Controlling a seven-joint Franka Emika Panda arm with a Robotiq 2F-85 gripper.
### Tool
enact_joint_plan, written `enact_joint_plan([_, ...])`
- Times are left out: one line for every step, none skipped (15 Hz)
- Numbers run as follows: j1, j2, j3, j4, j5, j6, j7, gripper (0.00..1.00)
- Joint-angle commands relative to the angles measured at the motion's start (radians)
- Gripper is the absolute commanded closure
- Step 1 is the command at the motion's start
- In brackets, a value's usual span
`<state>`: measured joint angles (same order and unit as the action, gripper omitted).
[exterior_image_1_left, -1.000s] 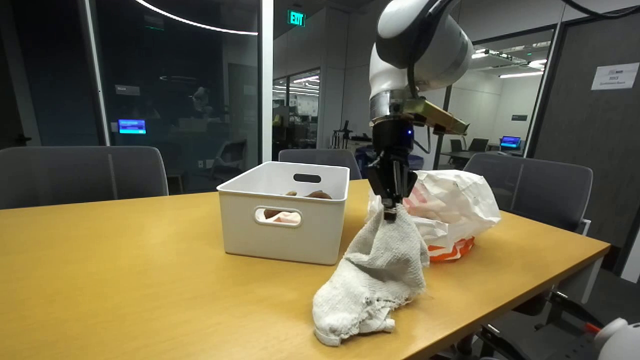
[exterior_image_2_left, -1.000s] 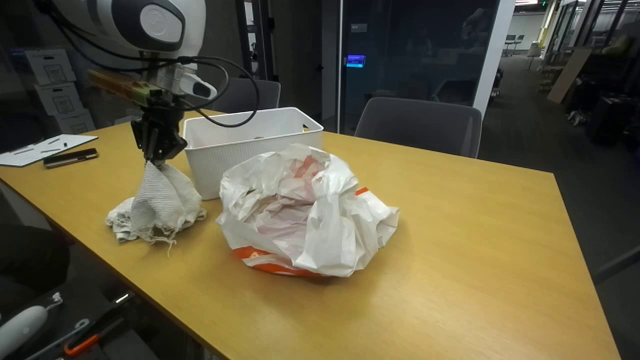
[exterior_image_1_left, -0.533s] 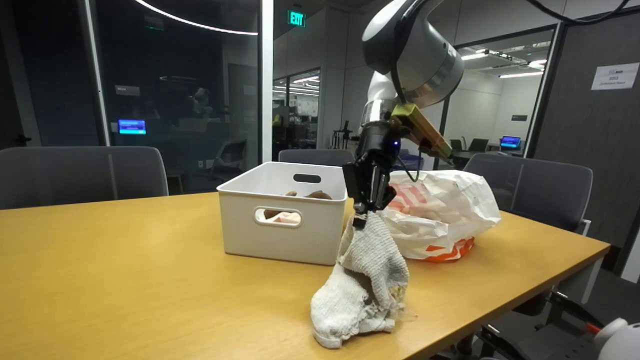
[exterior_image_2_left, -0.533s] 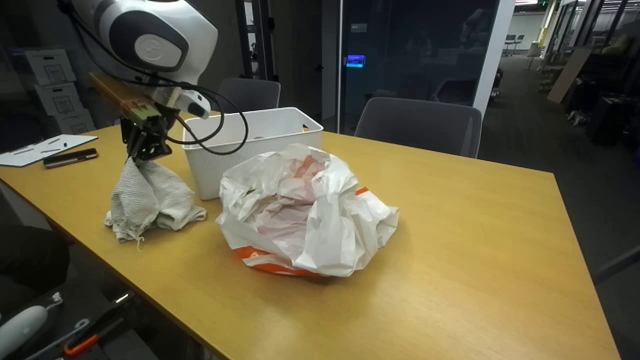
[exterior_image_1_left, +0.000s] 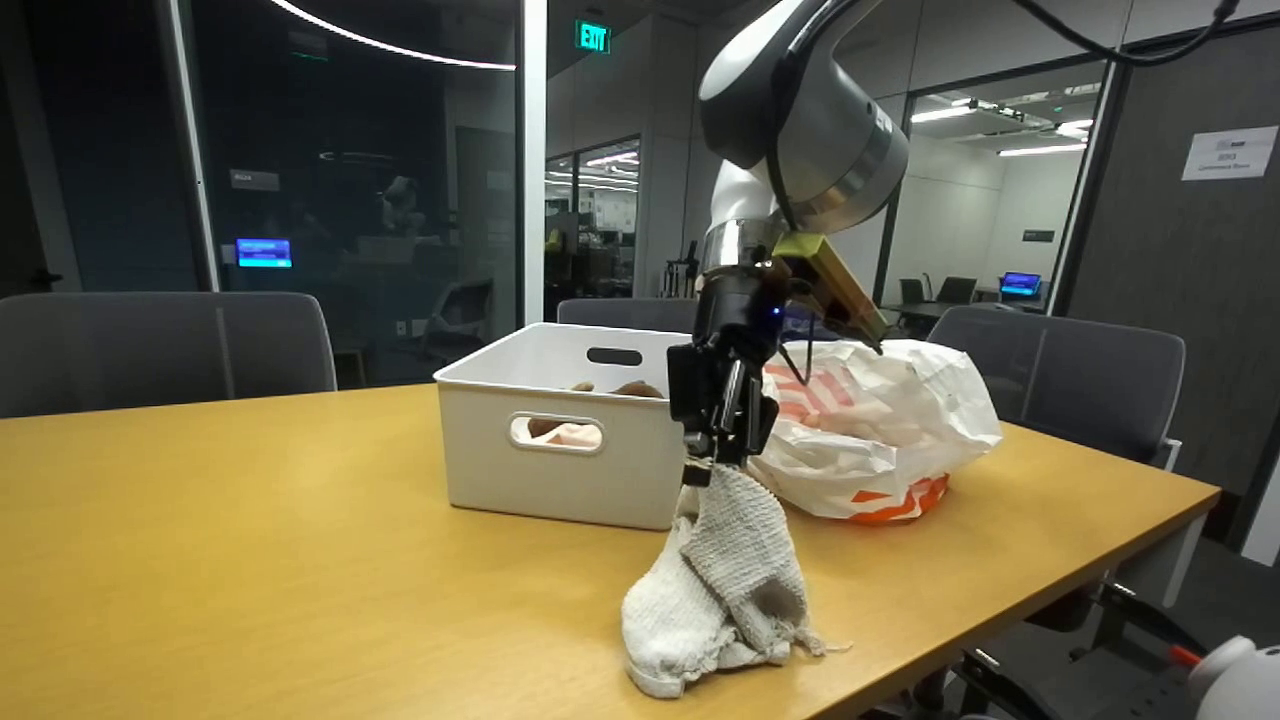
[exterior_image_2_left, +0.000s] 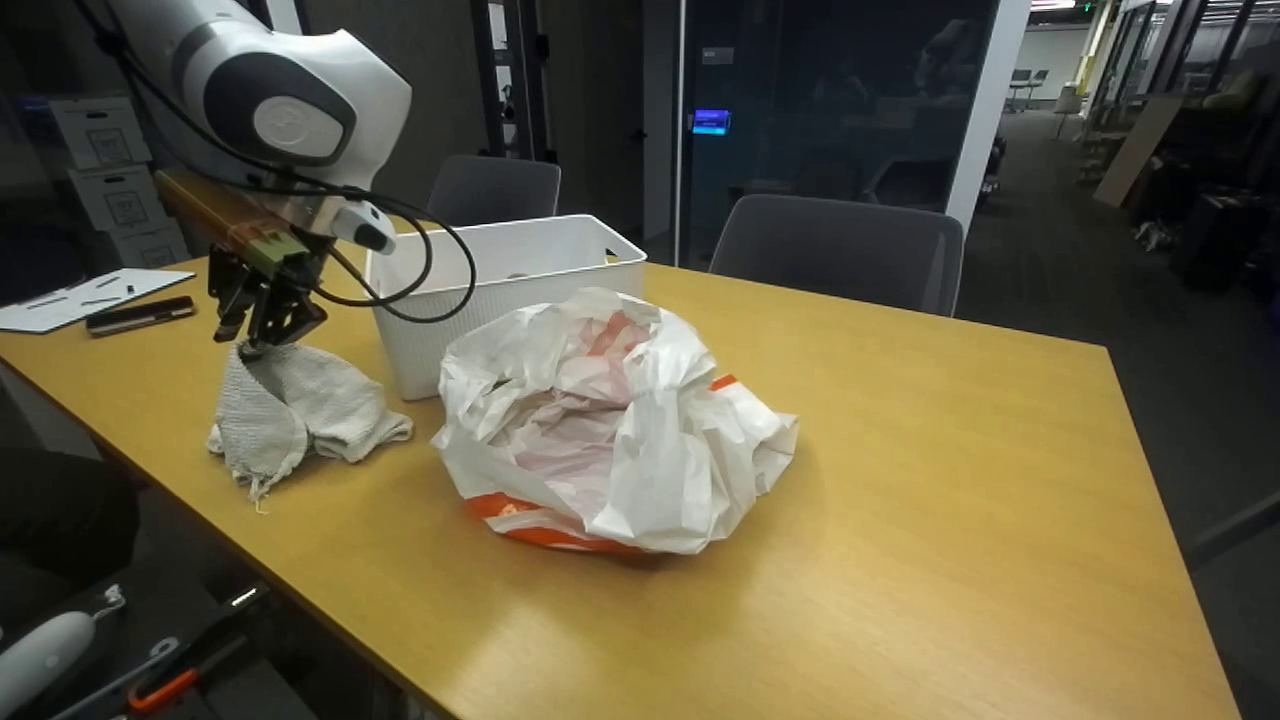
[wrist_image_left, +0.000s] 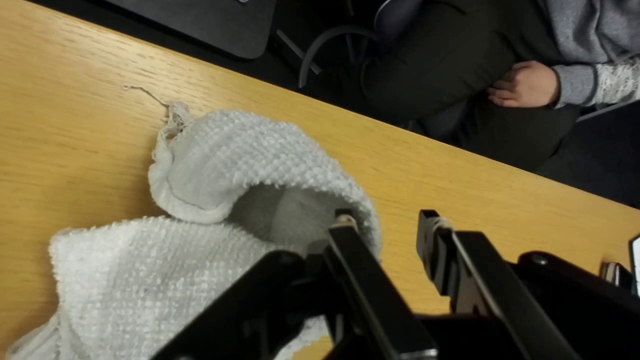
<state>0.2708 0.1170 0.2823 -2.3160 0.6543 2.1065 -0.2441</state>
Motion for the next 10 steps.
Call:
enact_joint_plan([-0.004, 0.0, 0.004, 0.003, -0.002, -0.002, 0.001, 0.62])
enact_joint_plan([-0.004, 0.0, 0.004, 0.004, -0.002, -0.002, 0.001, 0.62])
enact_joint_plan([-0.004, 0.0, 0.004, 0.004, -0.002, -0.002, 0.0, 0.37])
enact_joint_plan([0.007, -0.002, 0.006, -0.002, -0.039, 0.023, 0.024, 0.35])
enact_joint_plan([0.016, -0.001, 0.01, -0.009, -0.077, 0.041, 0.049, 0.29])
enact_joint_plan([0.021, 0.001, 0.013, -0.015, -0.1, 0.05, 0.062, 0.22])
enact_joint_plan([0.023, 0.003, 0.017, -0.025, -0.108, 0.054, 0.071, 0.13])
enact_joint_plan([0.027, 0.009, 0.022, -0.037, -0.112, 0.064, 0.076, 0.06])
enact_joint_plan([0.029, 0.016, 0.028, -0.052, -0.104, 0.073, 0.071, 0.0])
enact_joint_plan([0.03, 0.028, 0.037, -0.07, -0.069, 0.094, 0.05, 0.0])
